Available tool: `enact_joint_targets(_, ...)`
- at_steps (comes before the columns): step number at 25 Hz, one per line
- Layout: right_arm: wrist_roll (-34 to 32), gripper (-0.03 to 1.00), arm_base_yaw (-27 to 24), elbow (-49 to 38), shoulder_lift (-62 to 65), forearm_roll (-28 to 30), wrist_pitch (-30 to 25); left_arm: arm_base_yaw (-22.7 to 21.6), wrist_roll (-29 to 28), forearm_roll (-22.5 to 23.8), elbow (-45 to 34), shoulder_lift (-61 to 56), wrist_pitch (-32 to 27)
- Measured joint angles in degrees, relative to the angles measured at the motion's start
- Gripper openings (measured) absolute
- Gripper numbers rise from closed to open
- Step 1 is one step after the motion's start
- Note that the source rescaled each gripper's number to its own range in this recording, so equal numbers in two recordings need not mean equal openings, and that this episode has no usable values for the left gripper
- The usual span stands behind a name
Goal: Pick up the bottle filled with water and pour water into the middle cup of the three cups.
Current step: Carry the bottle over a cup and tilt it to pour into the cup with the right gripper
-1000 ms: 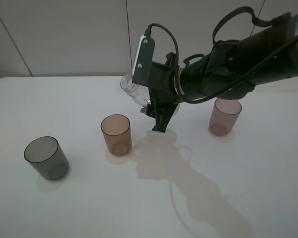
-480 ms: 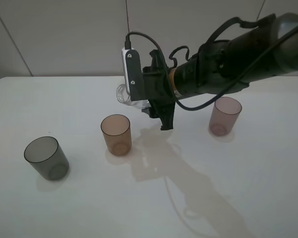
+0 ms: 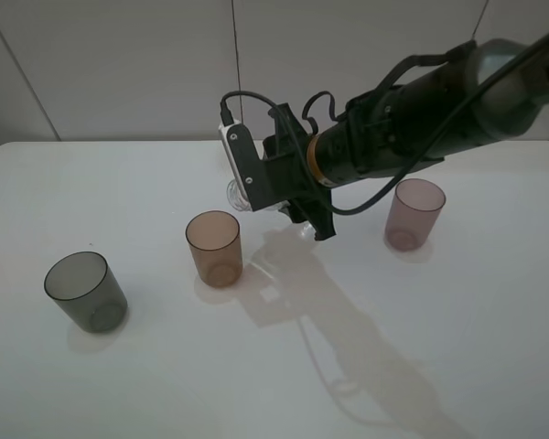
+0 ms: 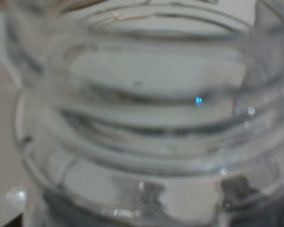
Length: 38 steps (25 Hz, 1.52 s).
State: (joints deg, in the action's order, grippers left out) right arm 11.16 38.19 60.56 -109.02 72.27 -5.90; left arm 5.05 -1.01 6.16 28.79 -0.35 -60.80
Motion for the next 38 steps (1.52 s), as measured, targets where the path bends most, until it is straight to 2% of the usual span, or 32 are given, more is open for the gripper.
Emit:
enact_joint_targets(5,0.00,0.04,0.99,0.95,-0.46,0.55,-0.75,0.00,0.00,0.00,0.00,0.00,0.00)
enact_joint_targets(21,-1.65,0.04,1.89,3.47,-2.50,7.38,-3.34,0.00,0.00,0.00,0.00,0.00,0.00)
enact_joint_targets(29,-9.68,0.04,2.18,6.57,-3.16,13.78,-6.42,0.00,0.00,0.00,0.00,0.00,0.00)
enact_joint_targets(38,-10.36,0.04,3.17,6.62,-4.23,18.24,-7.05,0.00,0.00,0.00,0.00,0.00,0.00)
